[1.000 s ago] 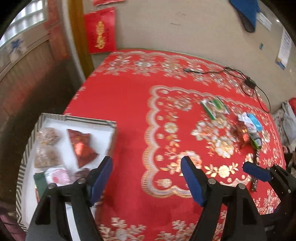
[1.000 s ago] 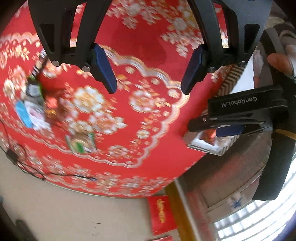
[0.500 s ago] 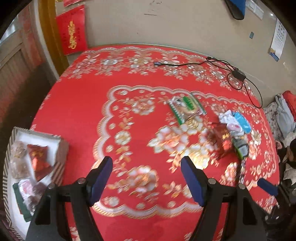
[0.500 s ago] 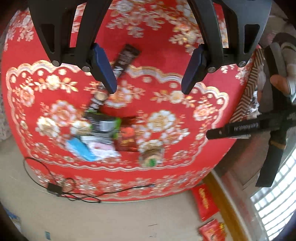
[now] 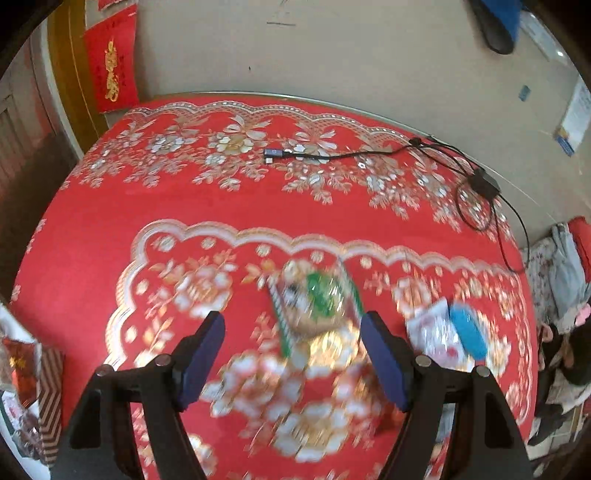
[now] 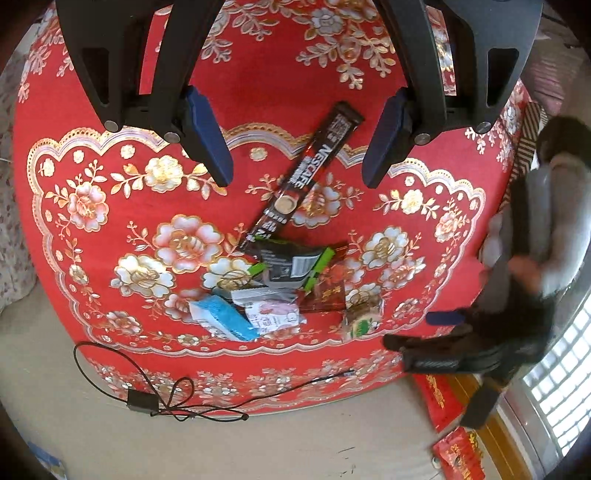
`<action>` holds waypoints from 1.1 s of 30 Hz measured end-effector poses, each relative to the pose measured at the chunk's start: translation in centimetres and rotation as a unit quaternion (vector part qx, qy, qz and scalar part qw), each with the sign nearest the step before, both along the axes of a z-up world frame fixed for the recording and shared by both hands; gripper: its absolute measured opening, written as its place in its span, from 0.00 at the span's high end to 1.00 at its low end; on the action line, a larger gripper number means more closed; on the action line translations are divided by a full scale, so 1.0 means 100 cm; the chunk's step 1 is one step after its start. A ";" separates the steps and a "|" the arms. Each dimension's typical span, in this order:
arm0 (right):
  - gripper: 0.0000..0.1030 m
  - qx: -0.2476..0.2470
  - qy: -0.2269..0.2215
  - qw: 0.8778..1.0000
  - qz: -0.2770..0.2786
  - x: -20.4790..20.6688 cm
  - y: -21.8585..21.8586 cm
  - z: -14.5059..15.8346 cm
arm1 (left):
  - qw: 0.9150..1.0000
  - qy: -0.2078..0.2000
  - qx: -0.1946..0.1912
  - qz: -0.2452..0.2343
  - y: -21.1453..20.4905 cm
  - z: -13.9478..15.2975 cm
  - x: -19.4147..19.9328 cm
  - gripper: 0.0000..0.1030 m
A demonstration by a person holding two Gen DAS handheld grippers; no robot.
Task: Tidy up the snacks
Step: 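Grasp the round bun packet with the left tool while the right tool grasps the red-brown candy packet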
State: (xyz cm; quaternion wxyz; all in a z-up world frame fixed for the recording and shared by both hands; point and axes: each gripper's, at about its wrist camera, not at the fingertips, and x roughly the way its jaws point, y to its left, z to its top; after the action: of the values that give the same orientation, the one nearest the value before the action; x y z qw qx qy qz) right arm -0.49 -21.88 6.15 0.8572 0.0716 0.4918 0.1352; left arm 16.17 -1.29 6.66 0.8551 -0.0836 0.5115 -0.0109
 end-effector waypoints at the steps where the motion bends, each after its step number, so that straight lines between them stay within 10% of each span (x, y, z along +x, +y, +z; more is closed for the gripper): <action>1: 0.30 0.001 -0.002 1.000 0.000 0.001 -0.002 0.000 | 1.000 0.007 -0.001 0.004 -0.003 -0.003 0.008 0.24; 15: 0.30 0.024 -0.007 1.000 0.002 0.018 -0.017 0.002 | 0.999 0.048 0.006 0.011 -0.029 -0.033 0.038 0.25; 21: 0.30 0.027 -0.008 1.000 0.010 0.029 -0.012 0.005 | 0.999 0.038 0.016 -0.009 -0.025 -0.036 0.033 0.44; 33: 0.30 -0.004 -0.016 0.995 0.094 0.090 0.047 0.022 | 0.999 0.021 0.026 -0.013 0.011 -0.024 -0.010 0.49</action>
State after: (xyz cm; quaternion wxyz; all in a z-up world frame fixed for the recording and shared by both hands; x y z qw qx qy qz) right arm 8.49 -17.17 8.36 0.8486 0.0195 0.4832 0.2143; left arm 15.14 -0.21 4.23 0.8457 -0.0545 0.5308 -0.0066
